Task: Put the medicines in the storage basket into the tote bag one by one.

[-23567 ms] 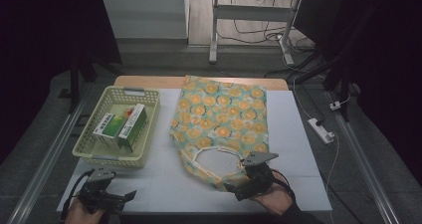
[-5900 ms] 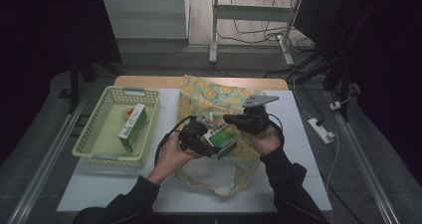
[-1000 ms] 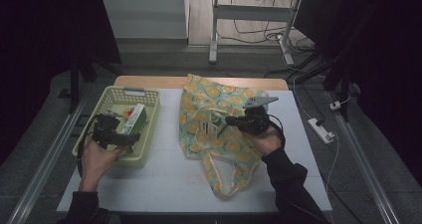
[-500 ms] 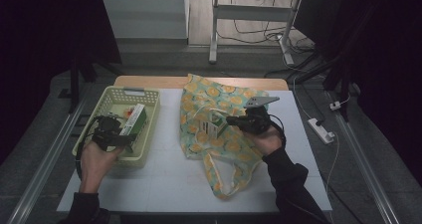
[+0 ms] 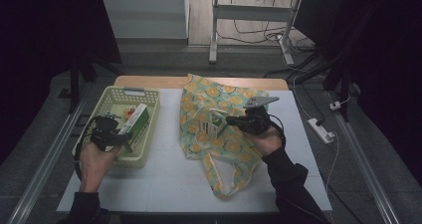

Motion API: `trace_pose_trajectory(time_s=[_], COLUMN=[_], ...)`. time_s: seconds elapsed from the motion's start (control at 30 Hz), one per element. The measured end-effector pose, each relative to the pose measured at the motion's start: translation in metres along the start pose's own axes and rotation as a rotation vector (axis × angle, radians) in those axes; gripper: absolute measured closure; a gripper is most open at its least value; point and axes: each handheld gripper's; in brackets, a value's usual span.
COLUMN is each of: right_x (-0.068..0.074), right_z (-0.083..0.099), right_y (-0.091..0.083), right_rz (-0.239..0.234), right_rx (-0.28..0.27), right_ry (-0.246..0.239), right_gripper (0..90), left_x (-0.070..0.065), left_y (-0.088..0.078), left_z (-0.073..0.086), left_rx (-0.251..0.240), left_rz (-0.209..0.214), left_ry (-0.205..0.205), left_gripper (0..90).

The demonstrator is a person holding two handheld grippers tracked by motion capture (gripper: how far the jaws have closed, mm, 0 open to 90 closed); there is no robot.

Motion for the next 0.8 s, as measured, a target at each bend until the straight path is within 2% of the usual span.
trace_pose_trajectory(time_s=[0.2,0.4,0.63,0.8], right_x=[-0.001,-0.001,-0.001,-0.001], right_z=[0.000,0.000,0.000,0.000], right_y=[-0.001,-0.001,-0.002,-0.002], right_rz=[0.002,0.001,0.001,0.003], right_rx=[-0.004,-0.005,-0.006,-0.008], right_ry=[0.000,0.001,0.003,0.005], right_gripper=[90.0,90.0,90.0,90.0], left_x=[0.005,0.007,0.000,-0.012], left_y=[-0.017,-0.037,-0.060,-0.074], left_z=[0.003,0.007,0.010,0.010], left_rx=[-0.053,-0.117,-0.177,-0.201], left_rz=[0.010,0.050,0.090,0.117], left_ry=[0.026,0.053,0.086,0.130], left_gripper=[61.9,62.0,61.9,62.0])
Point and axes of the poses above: each handheld gripper's, and its own axes: y roughly forward along the jaws, z roughly out of its underside, x roughly to its left, and after that the axes turned 14 degrees about x, right-handed
